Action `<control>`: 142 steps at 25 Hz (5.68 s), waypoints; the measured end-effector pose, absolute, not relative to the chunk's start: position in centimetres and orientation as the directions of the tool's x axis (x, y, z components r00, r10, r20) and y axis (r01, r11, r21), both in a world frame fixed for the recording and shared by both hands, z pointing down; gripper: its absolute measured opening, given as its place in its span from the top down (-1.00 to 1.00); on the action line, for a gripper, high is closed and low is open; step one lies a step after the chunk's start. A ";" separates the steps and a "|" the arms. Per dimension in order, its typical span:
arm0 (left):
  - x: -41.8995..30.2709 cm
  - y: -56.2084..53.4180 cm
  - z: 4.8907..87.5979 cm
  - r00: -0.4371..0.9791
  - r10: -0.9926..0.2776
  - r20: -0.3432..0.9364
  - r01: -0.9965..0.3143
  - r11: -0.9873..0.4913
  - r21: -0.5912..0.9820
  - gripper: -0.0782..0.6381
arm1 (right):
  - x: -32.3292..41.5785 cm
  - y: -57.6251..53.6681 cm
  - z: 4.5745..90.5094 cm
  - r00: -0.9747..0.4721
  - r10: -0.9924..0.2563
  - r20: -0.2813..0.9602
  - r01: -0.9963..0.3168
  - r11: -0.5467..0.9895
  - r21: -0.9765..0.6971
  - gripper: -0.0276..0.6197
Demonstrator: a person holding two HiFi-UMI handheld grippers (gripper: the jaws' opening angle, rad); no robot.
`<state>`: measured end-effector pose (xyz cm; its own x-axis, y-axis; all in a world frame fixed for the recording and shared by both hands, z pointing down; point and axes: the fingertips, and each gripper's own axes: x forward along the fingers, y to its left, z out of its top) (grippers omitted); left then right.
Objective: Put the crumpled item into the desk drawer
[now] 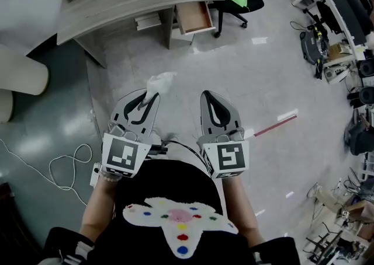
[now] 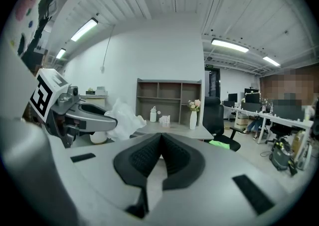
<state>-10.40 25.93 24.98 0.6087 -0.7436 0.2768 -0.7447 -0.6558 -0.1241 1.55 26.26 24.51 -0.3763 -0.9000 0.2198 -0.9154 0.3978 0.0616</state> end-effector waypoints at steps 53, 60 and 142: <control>-4.7 17.0 25.0 0.658 -0.721 0.217 -0.713 -0.689 -0.127 0.61 | 6.6 19.0 26.0 -0.322 -0.919 0.228 -0.933 0.349 0.090 0.90; -5.2 11.8 24.8 0.665 -0.712 0.227 -0.704 -0.699 -0.127 0.61 | 6.5 14.1 26.5 -0.302 -0.919 0.254 -0.942 0.328 0.068 0.90; -5.2 -9.8 27.4 0.632 -0.731 0.256 -0.736 -0.670 -0.097 0.61 | 6.5 -7.9 29.2 -0.380 -0.859 0.345 -0.895 0.435 0.099 0.90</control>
